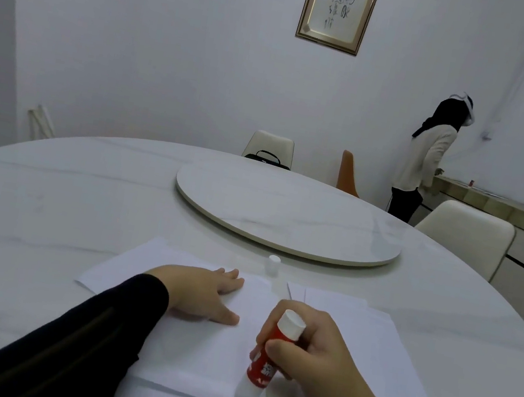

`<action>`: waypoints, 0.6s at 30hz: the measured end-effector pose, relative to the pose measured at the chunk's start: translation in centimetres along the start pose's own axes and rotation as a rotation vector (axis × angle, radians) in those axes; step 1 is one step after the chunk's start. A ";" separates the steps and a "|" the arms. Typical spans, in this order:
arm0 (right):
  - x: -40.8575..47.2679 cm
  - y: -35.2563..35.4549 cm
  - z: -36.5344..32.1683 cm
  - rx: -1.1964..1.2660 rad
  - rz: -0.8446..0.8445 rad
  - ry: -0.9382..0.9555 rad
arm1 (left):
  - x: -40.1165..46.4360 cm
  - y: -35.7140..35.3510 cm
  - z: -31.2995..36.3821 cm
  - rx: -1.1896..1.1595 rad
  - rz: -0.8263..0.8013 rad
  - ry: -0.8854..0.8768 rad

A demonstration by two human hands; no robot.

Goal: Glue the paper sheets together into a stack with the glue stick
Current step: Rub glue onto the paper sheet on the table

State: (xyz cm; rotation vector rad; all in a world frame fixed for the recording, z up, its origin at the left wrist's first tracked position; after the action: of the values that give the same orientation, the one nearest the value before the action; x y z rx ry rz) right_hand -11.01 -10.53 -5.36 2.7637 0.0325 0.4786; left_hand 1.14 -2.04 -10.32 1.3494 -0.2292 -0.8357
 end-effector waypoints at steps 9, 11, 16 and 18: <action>-0.2 6.6 3.1 0.546 0.581 -0.061 | -2.3 3.1 -3.1 0.206 0.486 0.356; -0.7 7.2 3.4 0.425 0.651 -0.090 | -1.8 2.8 -2.5 0.012 0.458 0.162; -0.5 6.9 2.5 0.089 0.677 -0.054 | -2.1 0.5 -0.9 -0.014 0.224 0.024; -0.1 5.9 2.4 0.008 0.603 -0.059 | -2.2 1.2 0.1 0.160 0.384 0.072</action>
State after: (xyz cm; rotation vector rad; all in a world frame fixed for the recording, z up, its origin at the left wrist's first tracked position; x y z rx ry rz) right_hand -10.51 -16.89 -5.56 2.7567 -0.8296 0.5355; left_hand -0.04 -0.71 -8.47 1.4224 -0.4899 -0.4531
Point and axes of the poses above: each hand's wrist, its own x-axis towards the middle knuckle, its own y-axis out of the back of the hand, z = x × y, the point moved 9 cm from there along x, towards the middle knuckle, and after that the axes turned 1 degree about x, right-handed, at the moved point
